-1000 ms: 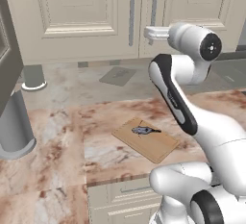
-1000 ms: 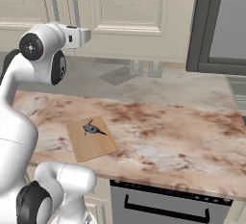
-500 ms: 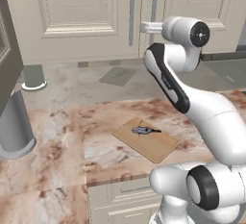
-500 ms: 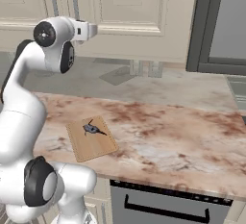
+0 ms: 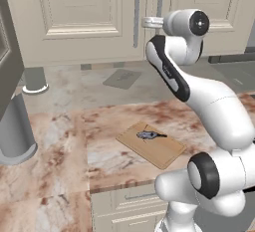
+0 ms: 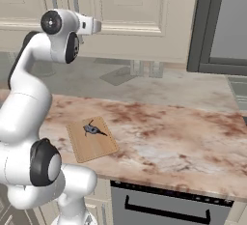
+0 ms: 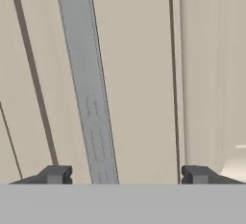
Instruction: Open the cabinet, retrieve the rolling pin, and place it next to the meat on the cutting board to prepare for tenderizing.
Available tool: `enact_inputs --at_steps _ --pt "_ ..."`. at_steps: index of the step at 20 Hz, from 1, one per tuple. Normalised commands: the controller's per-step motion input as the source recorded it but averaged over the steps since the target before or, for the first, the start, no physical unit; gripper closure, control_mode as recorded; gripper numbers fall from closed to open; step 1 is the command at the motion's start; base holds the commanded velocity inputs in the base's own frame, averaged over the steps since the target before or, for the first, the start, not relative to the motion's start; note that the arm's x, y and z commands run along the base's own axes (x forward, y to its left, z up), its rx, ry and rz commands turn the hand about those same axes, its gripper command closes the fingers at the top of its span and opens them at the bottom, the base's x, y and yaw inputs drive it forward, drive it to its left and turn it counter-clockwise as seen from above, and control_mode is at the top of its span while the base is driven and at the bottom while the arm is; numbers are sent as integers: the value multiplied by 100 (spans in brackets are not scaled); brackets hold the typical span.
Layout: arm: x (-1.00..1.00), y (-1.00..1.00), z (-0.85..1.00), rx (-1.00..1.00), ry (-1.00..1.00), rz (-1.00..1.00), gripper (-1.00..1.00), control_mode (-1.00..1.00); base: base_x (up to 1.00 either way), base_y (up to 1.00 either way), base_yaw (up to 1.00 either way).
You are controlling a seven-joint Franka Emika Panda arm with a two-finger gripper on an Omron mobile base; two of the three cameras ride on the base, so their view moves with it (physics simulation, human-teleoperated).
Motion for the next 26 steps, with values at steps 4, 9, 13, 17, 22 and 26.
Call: enact_inputs --at_steps 4,9,13,17,22,26 --pt "47 7 0 0 7 0 100 -100 0 0 0" --pt "16 7 0 0 5 1 100 -100 0 0 0" --pt "0 9 0 0 1 3 100 -100 0 0 0" --pt "15 24 0 0 0 4 100 -100 0 0 0" --pt "11 35 1 -1 0 8 100 -100 0 0 0" --pt "8 39 14 -6 -9 8 100 -100 0 0 0"
